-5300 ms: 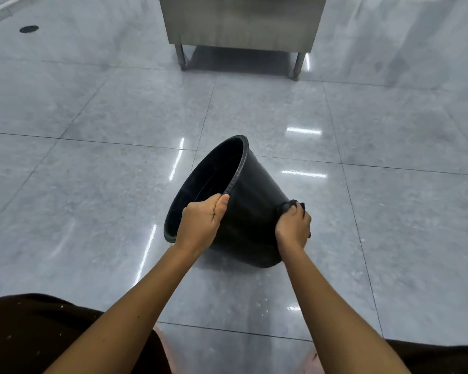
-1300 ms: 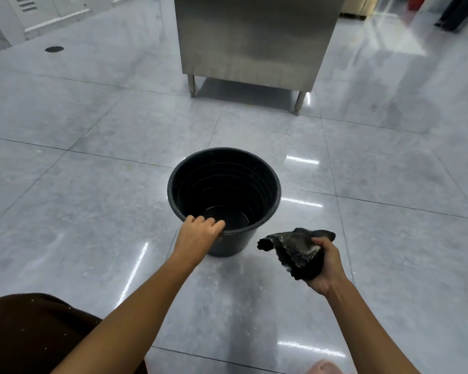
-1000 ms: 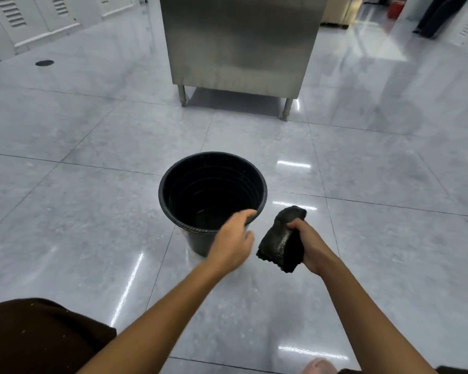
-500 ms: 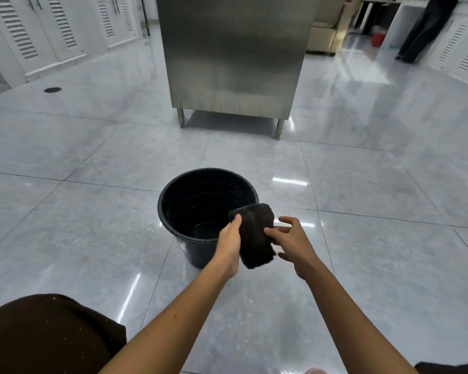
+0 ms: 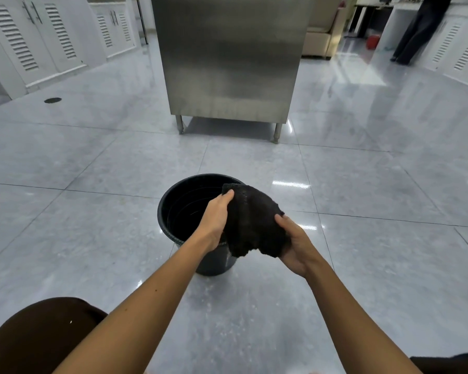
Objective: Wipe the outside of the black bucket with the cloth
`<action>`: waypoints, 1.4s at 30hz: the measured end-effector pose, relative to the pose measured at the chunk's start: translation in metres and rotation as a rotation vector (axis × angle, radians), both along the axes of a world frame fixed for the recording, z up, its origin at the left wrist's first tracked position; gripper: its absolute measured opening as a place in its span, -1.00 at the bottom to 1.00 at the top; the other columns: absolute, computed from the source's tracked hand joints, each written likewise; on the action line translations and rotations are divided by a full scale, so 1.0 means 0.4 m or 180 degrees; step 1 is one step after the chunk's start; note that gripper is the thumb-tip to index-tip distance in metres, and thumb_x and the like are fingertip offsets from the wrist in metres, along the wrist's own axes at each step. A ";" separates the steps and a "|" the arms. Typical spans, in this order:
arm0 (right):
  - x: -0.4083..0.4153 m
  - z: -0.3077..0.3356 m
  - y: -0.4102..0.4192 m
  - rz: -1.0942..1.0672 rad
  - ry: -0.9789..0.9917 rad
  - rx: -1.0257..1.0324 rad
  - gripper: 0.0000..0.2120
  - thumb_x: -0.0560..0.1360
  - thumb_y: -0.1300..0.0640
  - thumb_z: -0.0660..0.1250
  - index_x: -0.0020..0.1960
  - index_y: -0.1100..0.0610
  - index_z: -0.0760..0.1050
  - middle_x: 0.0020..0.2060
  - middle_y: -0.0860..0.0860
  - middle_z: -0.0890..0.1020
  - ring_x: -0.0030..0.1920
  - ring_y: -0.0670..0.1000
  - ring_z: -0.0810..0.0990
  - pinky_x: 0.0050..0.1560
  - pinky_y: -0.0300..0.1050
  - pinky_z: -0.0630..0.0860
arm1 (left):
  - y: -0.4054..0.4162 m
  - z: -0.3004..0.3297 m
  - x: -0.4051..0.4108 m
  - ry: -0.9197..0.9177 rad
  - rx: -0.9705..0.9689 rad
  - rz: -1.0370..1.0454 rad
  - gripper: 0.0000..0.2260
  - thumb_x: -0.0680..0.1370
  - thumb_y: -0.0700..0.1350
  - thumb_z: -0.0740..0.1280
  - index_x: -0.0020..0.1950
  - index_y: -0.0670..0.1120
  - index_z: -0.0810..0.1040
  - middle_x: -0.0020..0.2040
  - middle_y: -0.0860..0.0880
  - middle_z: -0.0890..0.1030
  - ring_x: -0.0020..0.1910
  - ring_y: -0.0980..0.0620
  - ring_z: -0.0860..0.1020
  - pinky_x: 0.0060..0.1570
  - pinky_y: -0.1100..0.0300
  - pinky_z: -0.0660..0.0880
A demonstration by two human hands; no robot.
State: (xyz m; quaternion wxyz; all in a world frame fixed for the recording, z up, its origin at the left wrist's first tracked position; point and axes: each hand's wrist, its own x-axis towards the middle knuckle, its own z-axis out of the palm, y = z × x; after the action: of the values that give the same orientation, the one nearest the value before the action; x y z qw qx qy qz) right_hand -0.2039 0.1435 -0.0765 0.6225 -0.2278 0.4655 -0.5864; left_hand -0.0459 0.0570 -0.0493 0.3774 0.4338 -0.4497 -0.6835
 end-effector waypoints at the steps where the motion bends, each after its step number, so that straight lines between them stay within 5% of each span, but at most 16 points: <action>1: -0.003 -0.006 -0.003 -0.0176 -0.0105 -0.0015 -0.70 0.52 0.09 0.32 0.23 0.13 0.54 0.18 0.15 0.63 0.15 0.16 0.61 0.08 0.07 0.55 | -0.002 -0.006 -0.001 0.0149 0.0075 -0.0096 -0.69 0.57 0.03 0.16 0.12 -0.08 0.59 0.10 -0.12 0.64 0.12 -0.08 0.57 0.21 -0.07 0.46; 5: -0.036 -0.004 -0.023 -0.0496 0.0266 -0.0049 -0.66 0.54 0.18 0.33 0.30 0.09 0.48 0.10 0.13 0.67 0.03 0.08 0.67 -0.10 -0.07 0.62 | -0.009 0.003 0.004 0.0335 0.0659 -0.0615 -0.41 0.50 0.29 0.13 0.12 -0.19 0.59 0.08 -0.19 0.65 0.11 -0.14 0.58 0.16 -0.03 0.47; 8: -0.070 0.051 -0.036 0.0129 0.1163 -0.0186 -0.72 0.55 0.19 0.32 0.25 0.08 0.51 0.07 0.12 0.68 -0.05 0.01 0.68 -0.12 -0.17 0.62 | -0.041 0.009 0.015 -0.0064 0.1139 -0.1420 -0.10 0.30 0.53 0.06 0.04 -0.28 0.60 -0.01 -0.23 0.67 0.07 -0.17 0.59 0.20 0.00 0.43; 11: -0.098 0.089 -0.063 0.0477 0.1412 -0.0104 -0.69 0.53 0.12 0.35 0.27 0.07 0.51 0.09 0.15 0.68 0.02 0.06 0.68 0.00 -0.12 0.63 | -0.052 0.023 -0.010 -0.0602 0.0805 -0.1967 -0.33 0.37 0.35 0.29 0.24 -0.16 0.52 0.20 -0.20 0.58 0.19 -0.17 0.53 0.28 -0.07 0.38; 13: -0.117 0.073 -0.071 0.0296 0.0748 0.0309 -0.55 0.53 -0.13 0.30 0.31 0.10 0.47 0.14 0.20 0.64 0.11 0.13 0.64 0.10 0.00 0.60 | -0.064 0.027 -0.037 -0.0603 0.0334 -0.1564 -0.55 0.45 0.13 0.36 0.22 -0.13 0.53 0.16 -0.19 0.61 0.13 -0.16 0.57 0.27 -0.14 0.40; 16: -0.122 0.008 -0.045 0.0465 -0.0158 0.0792 -0.26 0.49 -0.37 0.11 0.27 0.25 0.50 0.19 0.22 0.63 0.23 0.19 0.58 0.24 0.06 0.53 | -0.076 0.039 -0.073 -0.0699 -0.0171 -0.1144 -0.67 0.53 0.09 0.28 0.16 -0.10 0.54 0.07 -0.17 0.65 0.04 -0.11 0.62 0.18 -0.10 0.49; 19: -0.091 -0.045 -0.050 0.0329 -0.0100 0.0728 -0.45 0.51 -0.23 0.21 0.28 0.16 0.53 0.14 0.15 0.67 0.21 0.19 0.59 0.23 0.08 0.50 | -0.097 0.022 -0.104 -0.1017 -0.0660 -0.0828 -0.70 0.58 0.04 0.21 0.09 -0.15 0.57 0.01 -0.17 0.66 -0.01 -0.09 0.62 0.14 -0.08 0.51; 23: -0.076 -0.055 -0.146 -0.0784 0.0163 0.0490 -0.67 0.52 0.01 0.36 0.26 0.06 0.49 0.04 0.06 0.67 0.07 0.13 0.64 0.06 0.09 0.61 | -0.136 -0.036 -0.134 -0.1819 -0.1355 0.0046 -0.70 0.60 0.02 0.13 0.05 -0.14 0.56 0.01 -0.09 0.63 0.00 -0.05 0.56 0.05 0.02 0.48; 32: -0.061 -0.198 -0.260 -0.1005 0.1905 0.0542 -0.72 0.61 0.18 0.21 0.30 -0.01 0.39 0.14 -0.06 0.49 0.16 0.01 0.49 0.14 -0.11 0.46 | -0.188 -0.206 -0.133 -0.1877 -0.0822 0.0245 -0.74 0.61 0.01 0.11 0.20 -0.05 0.45 0.12 -0.09 0.58 0.10 -0.09 0.52 0.16 -0.08 0.47; 38: -0.037 -0.267 -0.269 -0.0619 0.2033 0.0738 -0.68 0.66 0.05 0.08 0.41 0.00 0.27 0.18 -0.06 0.43 0.15 -0.01 0.44 0.20 -0.04 0.47 | -0.214 -0.296 -0.135 -0.2190 -0.0133 0.0022 -0.67 0.61 -0.02 0.12 0.26 -0.19 0.41 0.20 -0.19 0.52 0.16 -0.17 0.48 0.19 -0.05 0.43; 42: -0.038 -0.300 -0.279 -0.0014 0.1965 0.1002 -0.68 0.63 -0.15 0.04 0.32 -0.04 0.27 0.12 0.05 0.56 0.10 0.07 0.57 0.07 0.01 0.57 | -0.226 -0.348 -0.153 -0.2348 0.0275 -0.0600 -0.59 0.57 0.05 0.19 0.10 -0.32 0.45 0.11 -0.37 0.55 0.09 -0.30 0.52 0.06 -0.05 0.47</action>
State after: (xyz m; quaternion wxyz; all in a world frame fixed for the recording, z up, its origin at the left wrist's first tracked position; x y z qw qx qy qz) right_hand -0.2190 0.0318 -0.1967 0.4786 -0.2946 0.7172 -0.4121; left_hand -0.1073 -0.0336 -0.1885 0.1070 0.6229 -0.5639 -0.5315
